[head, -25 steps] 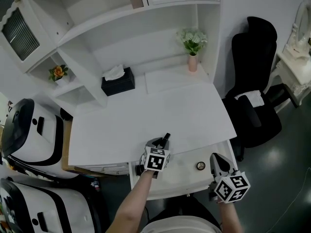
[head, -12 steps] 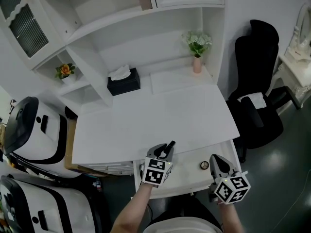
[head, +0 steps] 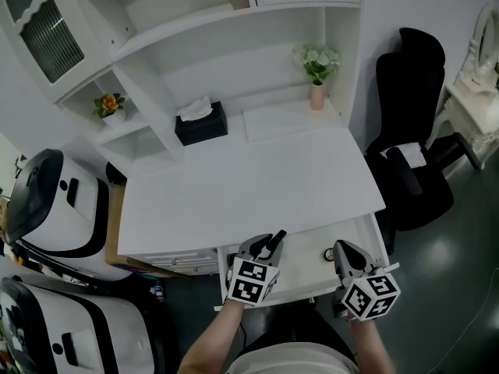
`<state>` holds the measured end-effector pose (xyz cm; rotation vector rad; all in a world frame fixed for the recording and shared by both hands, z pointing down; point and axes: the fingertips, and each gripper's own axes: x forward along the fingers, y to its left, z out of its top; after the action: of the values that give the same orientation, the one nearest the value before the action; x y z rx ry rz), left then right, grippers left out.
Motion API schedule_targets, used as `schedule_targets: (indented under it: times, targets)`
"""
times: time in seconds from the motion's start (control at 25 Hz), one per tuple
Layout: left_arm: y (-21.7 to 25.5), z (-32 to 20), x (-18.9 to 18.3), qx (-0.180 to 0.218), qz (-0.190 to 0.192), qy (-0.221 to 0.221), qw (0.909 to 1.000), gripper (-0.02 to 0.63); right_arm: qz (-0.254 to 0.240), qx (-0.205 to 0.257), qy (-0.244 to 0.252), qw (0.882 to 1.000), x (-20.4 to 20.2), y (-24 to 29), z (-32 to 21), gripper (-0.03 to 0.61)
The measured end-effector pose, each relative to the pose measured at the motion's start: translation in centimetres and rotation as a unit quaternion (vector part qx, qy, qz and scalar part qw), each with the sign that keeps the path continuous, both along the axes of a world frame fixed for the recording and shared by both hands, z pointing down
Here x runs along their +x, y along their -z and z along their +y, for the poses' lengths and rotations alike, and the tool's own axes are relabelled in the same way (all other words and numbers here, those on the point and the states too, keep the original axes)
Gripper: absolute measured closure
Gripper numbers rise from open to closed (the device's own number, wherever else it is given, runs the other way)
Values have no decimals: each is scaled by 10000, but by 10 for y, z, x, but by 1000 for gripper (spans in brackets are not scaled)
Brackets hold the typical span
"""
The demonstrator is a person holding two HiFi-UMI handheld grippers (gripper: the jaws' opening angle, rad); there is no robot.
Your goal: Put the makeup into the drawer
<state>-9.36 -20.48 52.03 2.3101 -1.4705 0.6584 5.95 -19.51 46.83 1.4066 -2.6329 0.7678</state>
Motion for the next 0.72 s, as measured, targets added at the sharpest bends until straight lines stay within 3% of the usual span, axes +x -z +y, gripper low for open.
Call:
schedule_targets:
  times: [0.36,0.72]
  targets:
    - [-21,23,5,-284,-12,-240,9993,517,8,-2,-2,10000,-8,-1,12,575]
    - [-78,25,26,-798,-155,-641,9946,517,43,-94,-218,9997,7,-8,12,575]
